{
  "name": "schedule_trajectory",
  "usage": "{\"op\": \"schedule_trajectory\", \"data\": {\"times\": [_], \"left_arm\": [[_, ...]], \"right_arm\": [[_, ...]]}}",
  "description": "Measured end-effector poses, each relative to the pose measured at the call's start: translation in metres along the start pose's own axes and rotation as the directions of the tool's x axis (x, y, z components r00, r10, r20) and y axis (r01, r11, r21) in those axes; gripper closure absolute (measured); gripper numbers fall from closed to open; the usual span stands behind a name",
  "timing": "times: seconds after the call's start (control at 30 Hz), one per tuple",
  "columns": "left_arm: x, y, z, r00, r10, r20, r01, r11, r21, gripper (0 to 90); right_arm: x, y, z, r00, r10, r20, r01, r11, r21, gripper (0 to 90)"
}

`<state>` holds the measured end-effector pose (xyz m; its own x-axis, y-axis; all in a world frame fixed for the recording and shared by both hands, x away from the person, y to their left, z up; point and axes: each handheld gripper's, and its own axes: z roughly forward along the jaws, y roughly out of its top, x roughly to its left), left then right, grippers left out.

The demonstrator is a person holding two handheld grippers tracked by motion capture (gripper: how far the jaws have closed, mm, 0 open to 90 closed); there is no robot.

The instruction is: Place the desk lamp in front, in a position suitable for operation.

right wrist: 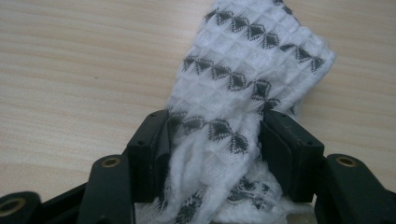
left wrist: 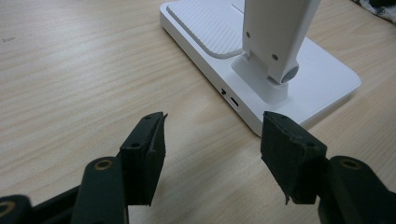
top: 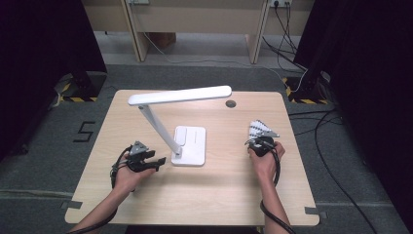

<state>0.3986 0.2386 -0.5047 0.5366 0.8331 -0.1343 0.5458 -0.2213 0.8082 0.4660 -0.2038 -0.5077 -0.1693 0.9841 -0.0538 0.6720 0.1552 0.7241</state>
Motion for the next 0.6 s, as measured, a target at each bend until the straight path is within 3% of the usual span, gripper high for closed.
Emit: {"op": "schedule_trajectory", "data": {"times": [0.23, 0.4, 0.6], "left_arm": [[0.001, -0.0021, -0.0011, 1.0, -0.002, -0.004, 0.002, 1.0, -0.001, 39.6], [0.0011, -0.005, -0.0015, 0.9999, -0.01, -0.004, 0.01, 1.0, -0.001, 39.3], [0.0004, -0.0081, -0.002, 0.9999, -0.011, -0.004, 0.011, 0.9999, 0.002, 39.1]], "right_arm": [[-0.0015, -0.0006, 0.0004, 0.9999, 0.003, -0.015, -0.003, 1.0, -0.001, 49.3], [-0.0033, -0.0016, -0.0002, 0.9998, 0.002, -0.022, -0.002, 1.0, -0.008, 61.6], [-0.0029, -0.0019, -0.0015, 0.9994, -0.017, -0.029, 0.017, 1.0, -0.007, 68.9]]}}
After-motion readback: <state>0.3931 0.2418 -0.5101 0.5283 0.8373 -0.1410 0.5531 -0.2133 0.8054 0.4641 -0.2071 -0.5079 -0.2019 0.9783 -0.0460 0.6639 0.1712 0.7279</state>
